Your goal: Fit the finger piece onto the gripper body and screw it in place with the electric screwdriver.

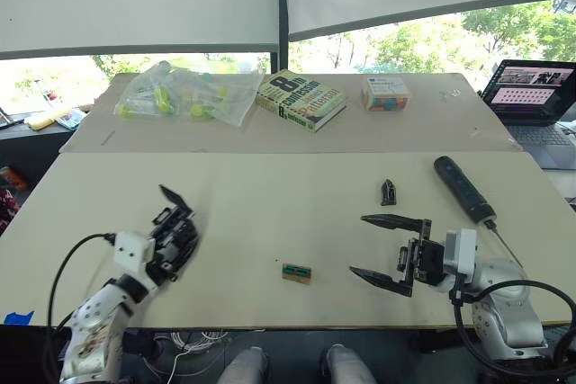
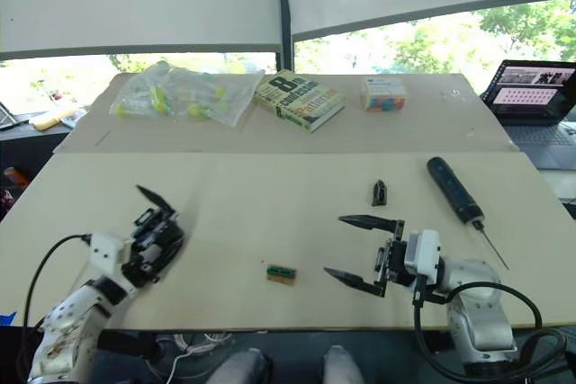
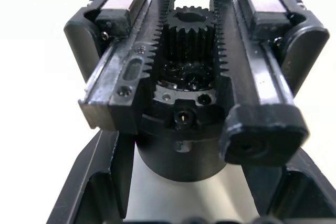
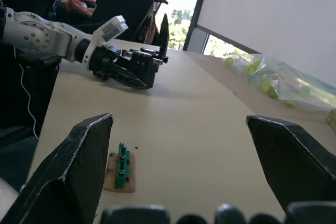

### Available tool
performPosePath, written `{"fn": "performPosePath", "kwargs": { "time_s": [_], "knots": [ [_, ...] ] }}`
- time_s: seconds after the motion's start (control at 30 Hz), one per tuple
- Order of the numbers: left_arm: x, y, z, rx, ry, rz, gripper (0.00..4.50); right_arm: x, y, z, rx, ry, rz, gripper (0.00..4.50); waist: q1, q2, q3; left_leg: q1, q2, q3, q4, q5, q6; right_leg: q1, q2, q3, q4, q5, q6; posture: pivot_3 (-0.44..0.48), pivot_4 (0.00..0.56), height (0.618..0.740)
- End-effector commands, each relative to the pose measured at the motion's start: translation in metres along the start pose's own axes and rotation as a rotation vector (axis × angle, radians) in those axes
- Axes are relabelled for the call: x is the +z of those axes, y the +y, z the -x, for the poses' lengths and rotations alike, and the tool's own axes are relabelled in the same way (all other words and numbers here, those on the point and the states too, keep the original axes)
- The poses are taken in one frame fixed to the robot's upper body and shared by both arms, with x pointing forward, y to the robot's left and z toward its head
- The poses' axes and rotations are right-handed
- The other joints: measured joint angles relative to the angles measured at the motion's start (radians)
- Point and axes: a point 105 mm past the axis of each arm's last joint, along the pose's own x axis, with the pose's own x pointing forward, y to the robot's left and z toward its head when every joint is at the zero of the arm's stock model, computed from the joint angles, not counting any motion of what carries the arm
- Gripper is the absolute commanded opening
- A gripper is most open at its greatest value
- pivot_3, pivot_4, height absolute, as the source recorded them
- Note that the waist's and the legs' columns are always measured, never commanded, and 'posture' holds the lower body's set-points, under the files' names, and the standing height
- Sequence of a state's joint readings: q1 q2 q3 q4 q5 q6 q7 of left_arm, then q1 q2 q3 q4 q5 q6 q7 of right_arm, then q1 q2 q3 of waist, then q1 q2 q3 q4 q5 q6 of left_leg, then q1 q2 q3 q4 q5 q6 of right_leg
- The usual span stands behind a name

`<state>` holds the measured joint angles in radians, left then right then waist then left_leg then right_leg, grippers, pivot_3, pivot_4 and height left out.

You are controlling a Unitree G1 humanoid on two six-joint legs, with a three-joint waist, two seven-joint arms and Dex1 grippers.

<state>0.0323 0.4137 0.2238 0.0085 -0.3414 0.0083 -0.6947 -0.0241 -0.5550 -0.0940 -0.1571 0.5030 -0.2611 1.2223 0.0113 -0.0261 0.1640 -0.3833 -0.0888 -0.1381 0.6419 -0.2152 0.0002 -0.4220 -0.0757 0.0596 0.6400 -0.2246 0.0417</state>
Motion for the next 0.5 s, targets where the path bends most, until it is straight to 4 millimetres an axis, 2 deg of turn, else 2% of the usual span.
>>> {"fn": "performPosePath", "kwargs": {
  "time_s": [0.03, 0.13, 0.23, 0.4, 0.5],
  "knots": [
    [0.04, -0.029, -0.035, -0.112, -0.11, -0.071, 2.29, 0.008, -0.003, 0.011, -0.007, 0.015, 0.052, 4.5, 0.001, 0.0, 0.0, 0.0, 0.0, 0.0, 0.0, 0.0, 0.0, 0.0, 0.0, 0.0, 0.0, 0.0, 0.0, 0.0, 0.15, 0.74],
    [0.038, -0.048, -0.055, -0.175, -0.09, -0.064, 2.29, 0.007, -0.006, 0.015, -0.025, 0.032, 0.057, 4.5, -0.004, 0.0, 0.0, 0.0, -0.001, 0.001, 0.0, 0.0, 0.0, 0.001, 0.0, 0.0, 0.0, 0.0, 0.001, 0.0, 0.15, 0.74],
    [0.031, -0.062, -0.076, -0.22, -0.062, -0.054, 2.29, 0.007, 0.0, 0.017, -0.024, 0.041, 0.051, 4.5, -0.011, 0.0, 0.0, 0.001, -0.001, 0.002, 0.0, -0.001, 0.001, 0.0, 0.001, 0.001, 0.0, 0.0, 0.001, 0.0, 0.15, 0.74],
    [0.025, -0.081, -0.089, -0.285, -0.047, -0.056, 2.29, 0.007, 0.002, 0.02, -0.047, 0.055, 0.054, 4.5, -0.025, 0.0, 0.0, 0.001, 0.0, 0.003, 0.0, -0.001, 0.001, 0.0, 0.001, 0.001, 0.001, 0.0, 0.001, 0.0, 0.15, 0.74],
    [0.023, -0.085, -0.091, -0.292, -0.042, -0.078, 2.29, 0.007, 0.002, 0.02, -0.05, 0.059, 0.058, 4.5, -0.023, 0.0, 0.0, 0.001, 0.0, 0.003, 0.001, -0.001, 0.001, 0.0, 0.001, 0.001, 0.001, 0.0, 0.001, 0.0, 0.15, 0.74]
  ]
}}
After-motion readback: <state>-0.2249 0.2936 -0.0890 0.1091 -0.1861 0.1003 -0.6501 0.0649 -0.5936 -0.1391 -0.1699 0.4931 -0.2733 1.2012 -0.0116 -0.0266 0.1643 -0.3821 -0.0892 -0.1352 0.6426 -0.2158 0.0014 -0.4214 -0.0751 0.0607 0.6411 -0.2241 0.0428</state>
